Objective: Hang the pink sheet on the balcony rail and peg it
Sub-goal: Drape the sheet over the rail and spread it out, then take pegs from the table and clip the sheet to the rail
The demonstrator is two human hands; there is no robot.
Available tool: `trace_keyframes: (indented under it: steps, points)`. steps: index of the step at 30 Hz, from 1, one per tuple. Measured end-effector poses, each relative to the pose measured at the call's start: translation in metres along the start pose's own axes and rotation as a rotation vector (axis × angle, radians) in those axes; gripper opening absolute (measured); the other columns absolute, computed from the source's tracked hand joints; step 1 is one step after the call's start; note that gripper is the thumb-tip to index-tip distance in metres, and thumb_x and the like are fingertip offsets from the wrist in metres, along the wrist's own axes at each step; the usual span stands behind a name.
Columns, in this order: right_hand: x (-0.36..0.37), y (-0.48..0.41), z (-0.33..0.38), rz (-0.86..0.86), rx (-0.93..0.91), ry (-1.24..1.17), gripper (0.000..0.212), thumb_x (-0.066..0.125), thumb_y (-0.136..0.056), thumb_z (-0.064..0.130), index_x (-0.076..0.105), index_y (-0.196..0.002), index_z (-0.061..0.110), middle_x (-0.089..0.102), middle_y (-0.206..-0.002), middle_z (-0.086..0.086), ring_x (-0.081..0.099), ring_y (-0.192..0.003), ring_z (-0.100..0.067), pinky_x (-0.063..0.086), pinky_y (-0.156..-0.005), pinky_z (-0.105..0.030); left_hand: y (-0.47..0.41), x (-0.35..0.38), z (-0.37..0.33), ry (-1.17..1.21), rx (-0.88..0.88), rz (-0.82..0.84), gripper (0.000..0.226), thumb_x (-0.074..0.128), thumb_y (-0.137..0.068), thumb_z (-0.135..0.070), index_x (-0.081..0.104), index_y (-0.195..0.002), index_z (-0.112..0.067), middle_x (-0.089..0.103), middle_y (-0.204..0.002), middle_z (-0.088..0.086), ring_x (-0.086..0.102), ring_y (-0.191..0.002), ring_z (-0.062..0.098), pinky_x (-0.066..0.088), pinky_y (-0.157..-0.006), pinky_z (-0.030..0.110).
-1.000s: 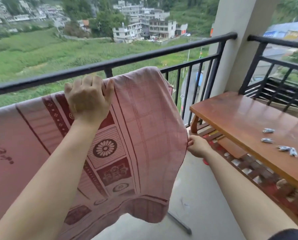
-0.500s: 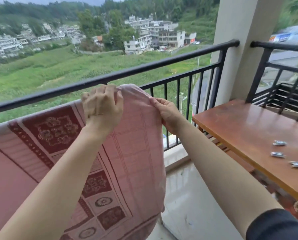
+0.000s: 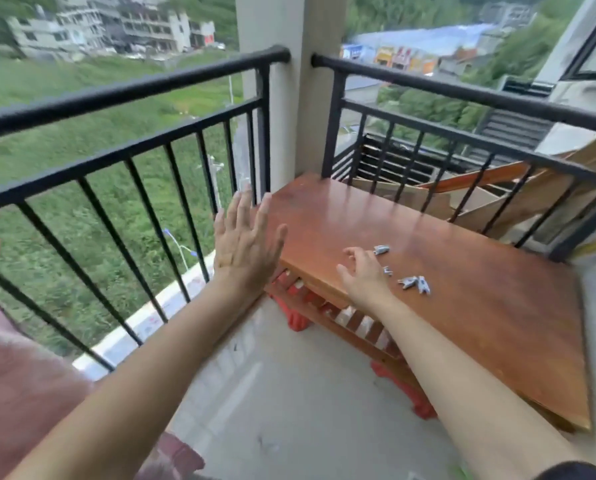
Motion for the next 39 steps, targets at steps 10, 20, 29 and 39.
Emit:
trace_keyframes:
  steps: [10,20,29,39]
  points:
    - [-0.031,-0.079,-0.229,0.068,0.326,0.143,0.049,0.054,-0.096,0.032,0.042,-0.143,0.024,0.039,-0.147,-0.007,0.043,-0.134,-0.027,0.037,-0.106,-0.038,-0.039,0.251,-0.126,0.004,0.135,0.488,0.069,0.019,-0.096,-0.060,0.017,-0.154,-0.023,0.003,-0.163,0.011,0.008,-0.149,0.028,0.017,-0.119,0.048]
    - [0.033,-0.248,-0.340,0.356,0.082,0.321,0.071,0.053,-0.095,0.016,0.015,-0.156,0.019,0.009,-0.164,-0.007,0.019,-0.147,-0.030,0.024,-0.118,-0.042,-0.026,0.437,-0.181,0.002,-0.181,0.984,0.078,0.041,-0.095,-0.033,-0.008,-0.154,-0.021,-0.029,-0.158,0.006,-0.014,-0.149,0.025,0.013,-0.120,0.045]
    - [0.073,-0.294,-0.364,0.516,-0.279,0.505,0.046,0.064,-0.093,0.024,0.051,-0.136,0.019,0.054,-0.134,-0.006,0.048,-0.126,-0.028,0.039,-0.098,-0.041,-0.001,0.464,-0.199,0.072,-0.279,1.328,0.069,0.037,-0.098,-0.028,0.000,-0.156,-0.021,-0.022,-0.161,-0.002,-0.014,-0.149,0.018,0.014,-0.120,0.046]
    - [0.095,-0.291,-0.202,0.561,-0.262,0.087,0.036,0.061,-0.094,0.032,0.061,-0.128,0.022,0.054,-0.117,-0.008,0.057,-0.112,-0.028,0.048,-0.092,-0.039,-0.007,0.334,-0.099,-0.020,-0.621,0.844,0.069,0.042,-0.096,-0.032,0.008,-0.155,-0.020,-0.013,-0.162,0.006,-0.010,-0.150,0.024,0.016,-0.119,0.045]
Point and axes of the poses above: each hand's wrist, its own y-axis away from the middle knuckle, its own x-axis out of the palm, z = x × y, the point moved 5 cm from there along -y, towards the middle knuckle
